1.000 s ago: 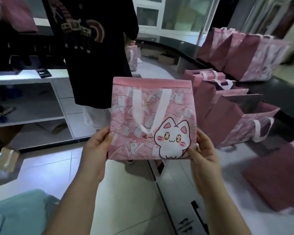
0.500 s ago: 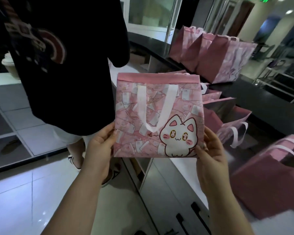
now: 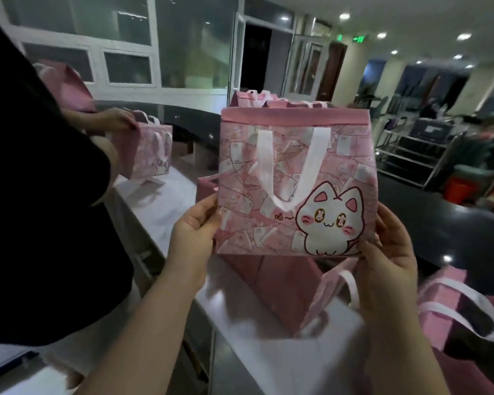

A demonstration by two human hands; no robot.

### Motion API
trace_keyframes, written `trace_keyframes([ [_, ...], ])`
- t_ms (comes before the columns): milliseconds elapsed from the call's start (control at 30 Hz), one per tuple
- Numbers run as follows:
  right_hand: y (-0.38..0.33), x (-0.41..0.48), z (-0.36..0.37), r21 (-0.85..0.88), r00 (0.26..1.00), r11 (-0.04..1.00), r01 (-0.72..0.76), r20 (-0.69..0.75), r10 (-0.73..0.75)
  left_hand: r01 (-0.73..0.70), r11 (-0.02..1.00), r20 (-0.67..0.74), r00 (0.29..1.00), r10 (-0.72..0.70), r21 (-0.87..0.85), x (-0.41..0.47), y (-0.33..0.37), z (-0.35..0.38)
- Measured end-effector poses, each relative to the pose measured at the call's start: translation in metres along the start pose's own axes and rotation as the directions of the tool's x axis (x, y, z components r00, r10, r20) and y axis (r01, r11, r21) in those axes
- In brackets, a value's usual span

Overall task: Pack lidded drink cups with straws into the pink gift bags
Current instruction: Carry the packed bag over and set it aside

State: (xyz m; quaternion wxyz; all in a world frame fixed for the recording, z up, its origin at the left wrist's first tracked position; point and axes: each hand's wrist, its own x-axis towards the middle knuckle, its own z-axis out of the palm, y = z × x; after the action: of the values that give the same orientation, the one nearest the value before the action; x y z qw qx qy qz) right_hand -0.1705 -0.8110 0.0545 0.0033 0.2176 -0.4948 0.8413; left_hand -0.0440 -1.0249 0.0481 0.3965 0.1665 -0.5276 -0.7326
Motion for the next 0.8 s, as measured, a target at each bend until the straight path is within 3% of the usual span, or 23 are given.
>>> trace_keyframes([
  [233, -0.012, 0.078, -0.040, -0.138, 0.990, 0.987, 0.078, -0.102, -0.093, 0.047, 0.997, 0.142, 0.988, -0.056, 0.068, 0.073, -0.018, 0.079],
  [433, -0.014, 0.153, -0.051, -0.433, 0.965, 0.887, 0.159, -0.121, -0.232, 0.121, 0.992, 0.155, 0.980, -0.127, 0.047, 0.139, -0.034, 0.149],
  [467, -0.013, 0.166, -0.052, -0.516, 0.967, 0.848, 0.124, -0.127, -0.219, 0.124, 0.992, 0.155, 0.980, -0.126, 0.021, 0.148, -0.038, 0.159],
  [533, -0.011, 0.189, -0.051, -0.778, 0.974, 0.628, -0.020, -0.157, -0.163, 0.112, 0.994, 0.151, 0.983, -0.108, -0.020, 0.162, -0.049, 0.180],
  [567, -0.010, 0.197, -0.049, -0.855, 0.981, 0.514, -0.070, -0.154, -0.122, 0.088, 0.996, 0.153, 0.985, -0.083, -0.027, 0.168, -0.055, 0.190],
  [600, -0.007, 0.202, -0.044, -0.882, 0.990, 0.464, -0.086, -0.129, -0.062, 0.056, 0.998, 0.162, 0.985, -0.051, -0.027, 0.172, -0.061, 0.199],
  [700, 0.011, 0.210, -0.028, -0.782, 0.990, 0.615, -0.103, -0.021, 0.140, -0.061, 0.998, 0.221, 0.974, 0.057, 0.012, 0.184, -0.079, 0.224],
  [800, 0.033, 0.222, -0.022, -0.623, 0.981, 0.771, -0.136, 0.024, 0.192, -0.101, 0.994, 0.307, 0.948, 0.082, 0.047, 0.195, -0.093, 0.240],
])
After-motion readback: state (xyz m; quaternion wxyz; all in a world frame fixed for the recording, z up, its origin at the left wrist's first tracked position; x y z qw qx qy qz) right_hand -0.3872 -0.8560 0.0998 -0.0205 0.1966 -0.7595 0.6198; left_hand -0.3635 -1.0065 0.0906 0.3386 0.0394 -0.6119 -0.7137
